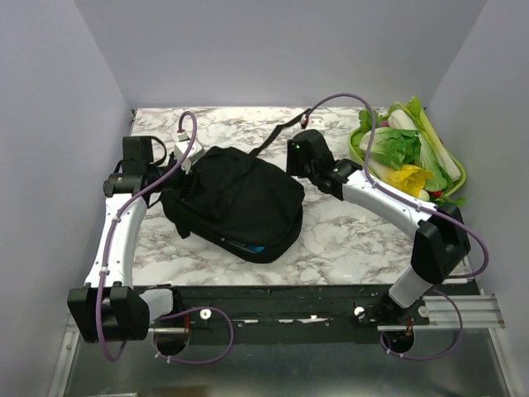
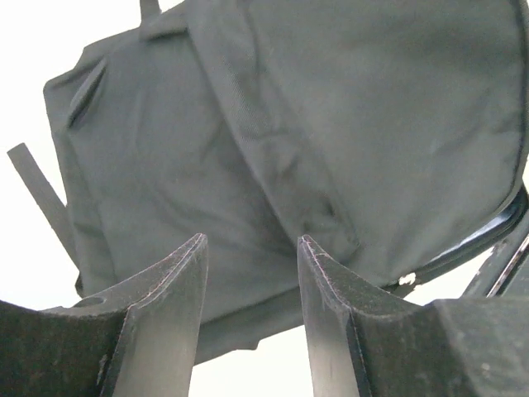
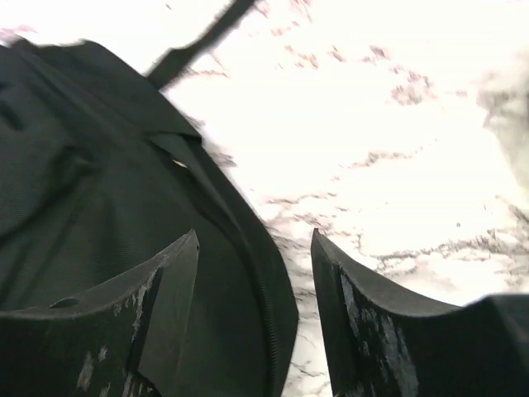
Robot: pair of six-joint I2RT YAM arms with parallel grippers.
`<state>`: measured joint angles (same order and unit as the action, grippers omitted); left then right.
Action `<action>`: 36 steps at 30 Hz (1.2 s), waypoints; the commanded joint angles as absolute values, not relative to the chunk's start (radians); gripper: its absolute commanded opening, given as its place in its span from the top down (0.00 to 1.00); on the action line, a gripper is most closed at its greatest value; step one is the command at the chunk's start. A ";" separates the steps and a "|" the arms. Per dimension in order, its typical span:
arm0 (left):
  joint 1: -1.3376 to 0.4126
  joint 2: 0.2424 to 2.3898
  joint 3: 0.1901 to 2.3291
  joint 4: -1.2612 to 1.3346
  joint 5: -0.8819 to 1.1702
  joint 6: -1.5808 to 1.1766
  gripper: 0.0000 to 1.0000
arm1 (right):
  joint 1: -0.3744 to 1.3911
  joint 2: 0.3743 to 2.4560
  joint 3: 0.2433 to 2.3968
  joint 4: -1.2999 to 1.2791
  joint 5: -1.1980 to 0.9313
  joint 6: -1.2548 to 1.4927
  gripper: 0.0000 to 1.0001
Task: Pack the student bag
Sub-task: Adjust the student bag at the center of the board.
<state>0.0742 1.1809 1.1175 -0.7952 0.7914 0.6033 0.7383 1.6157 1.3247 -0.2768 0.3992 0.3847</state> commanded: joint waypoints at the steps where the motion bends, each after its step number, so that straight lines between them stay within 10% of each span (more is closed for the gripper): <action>1: 0.003 1.209 1.122 -0.738 0.763 0.488 0.45 | 0.712 1.700 1.272 -0.390 0.367 0.452 0.34; 8: -0.029 1.206 1.045 -0.738 0.625 0.485 0.45 | 0.712 1.732 1.223 -0.325 0.253 0.491 0.41; 18: -0.031 1.111 0.899 -0.768 0.471 0.541 0.46 | 0.707 1.707 1.112 -0.305 0.247 0.561 0.98; 36: -0.094 1.390 0.992 -0.473 0.353 0.449 0.50 | 1.032 1.394 0.816 -0.302 0.265 0.856 0.99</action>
